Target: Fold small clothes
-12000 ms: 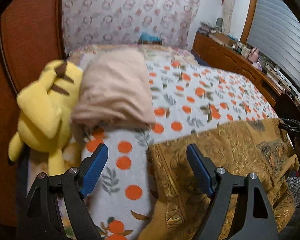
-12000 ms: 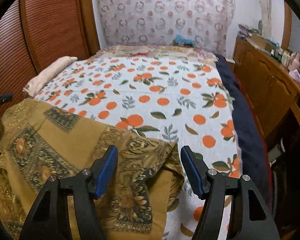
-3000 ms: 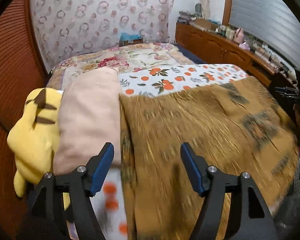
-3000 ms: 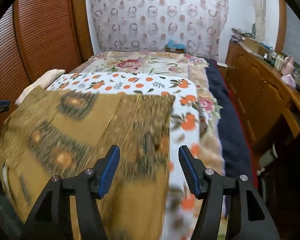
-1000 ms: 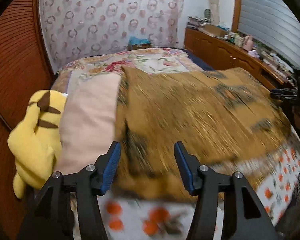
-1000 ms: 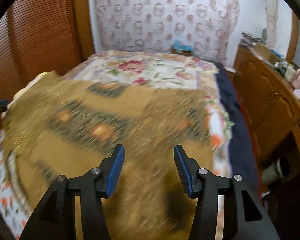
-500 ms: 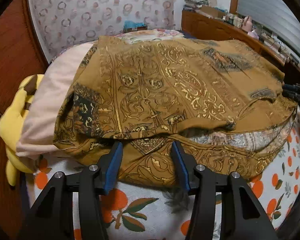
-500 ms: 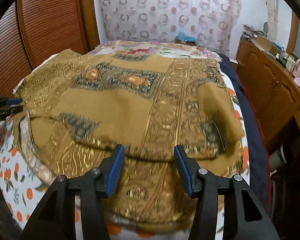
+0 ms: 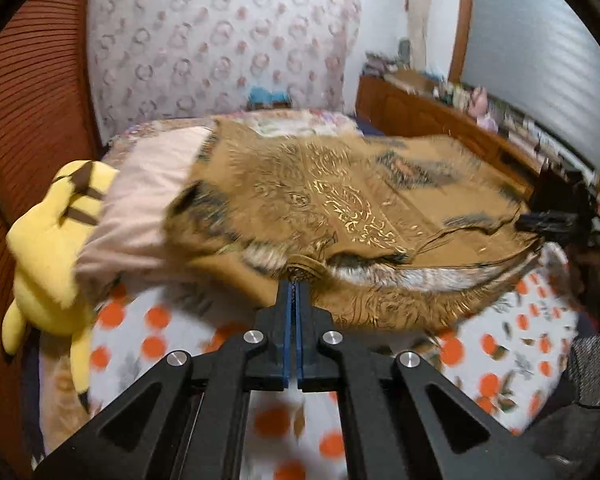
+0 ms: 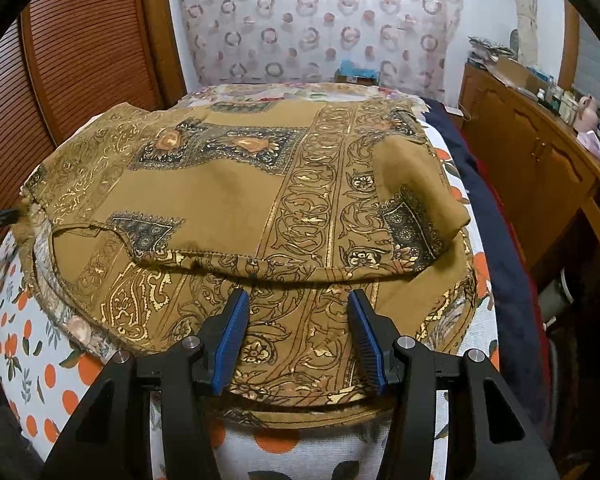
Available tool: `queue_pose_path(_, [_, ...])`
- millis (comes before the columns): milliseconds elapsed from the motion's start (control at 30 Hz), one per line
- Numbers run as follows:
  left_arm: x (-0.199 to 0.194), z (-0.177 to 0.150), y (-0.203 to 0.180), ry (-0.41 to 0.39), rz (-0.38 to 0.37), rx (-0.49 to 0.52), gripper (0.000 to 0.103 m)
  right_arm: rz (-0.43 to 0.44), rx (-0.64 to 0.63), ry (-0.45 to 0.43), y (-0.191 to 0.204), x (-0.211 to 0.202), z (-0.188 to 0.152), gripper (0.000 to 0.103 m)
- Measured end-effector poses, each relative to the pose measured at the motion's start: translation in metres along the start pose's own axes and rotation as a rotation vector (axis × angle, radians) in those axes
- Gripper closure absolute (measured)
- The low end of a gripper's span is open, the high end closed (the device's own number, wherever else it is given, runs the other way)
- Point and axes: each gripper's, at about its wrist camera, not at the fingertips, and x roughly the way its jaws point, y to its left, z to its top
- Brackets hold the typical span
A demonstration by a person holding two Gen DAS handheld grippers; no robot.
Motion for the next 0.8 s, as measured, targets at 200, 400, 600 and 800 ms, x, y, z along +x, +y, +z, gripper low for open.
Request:
queue_pose_path(200, [-0.027,-0.03,0.015,0.005,0.047,-0.064,0.101,-0.005,0.005,-0.009,-0.007,0.005,-0.004,0.05])
queue_pose_path(400, [-0.012,-0.017,0.017,0.024,0.051,-0.059,0.083,0.014,0.018,-0.015,-0.012,-0.01,-0.012,0.05])
queue_pose_path(600, [0.03,0.014,0.004,0.032,0.074,0.026,0.055,0.023,-0.002,-0.036,-0.001,-0.019,-0.011,0.05])
queue_pose_path(800, [0.072,0.028,0.015,0.115,0.206,0.087,0.055,0.055,-0.029,-0.048,0.017,-0.02,-0.009,0.05])
